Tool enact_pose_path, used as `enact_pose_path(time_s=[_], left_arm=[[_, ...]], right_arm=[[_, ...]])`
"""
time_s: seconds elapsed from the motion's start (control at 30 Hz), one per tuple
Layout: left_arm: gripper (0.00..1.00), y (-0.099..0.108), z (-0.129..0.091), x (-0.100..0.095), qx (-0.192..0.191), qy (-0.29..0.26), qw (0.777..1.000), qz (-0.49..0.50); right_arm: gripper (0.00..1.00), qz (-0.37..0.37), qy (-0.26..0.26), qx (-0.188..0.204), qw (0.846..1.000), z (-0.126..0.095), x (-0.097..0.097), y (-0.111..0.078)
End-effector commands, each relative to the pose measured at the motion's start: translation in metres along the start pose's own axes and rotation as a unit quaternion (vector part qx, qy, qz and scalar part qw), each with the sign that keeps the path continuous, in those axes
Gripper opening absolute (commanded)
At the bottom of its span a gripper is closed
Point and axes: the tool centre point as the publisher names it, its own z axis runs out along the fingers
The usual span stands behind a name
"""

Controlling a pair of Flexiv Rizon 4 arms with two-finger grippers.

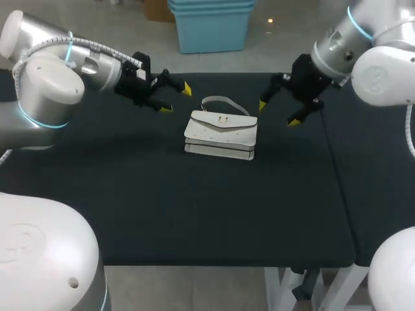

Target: Pick up the bag, open it, inspect its contents, close it, and place it on the opposite side

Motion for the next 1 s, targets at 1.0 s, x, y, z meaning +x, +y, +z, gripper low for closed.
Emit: enact_pose_path(time_s=[1.0], left_arm=[[1.0,-0.021,0.044,-0.045,-0.095,0.062,0.984,-0.135]], right_arm=[[1.0,0.069,0.095,0.037,0.992,0.062,0.006,0.006]])
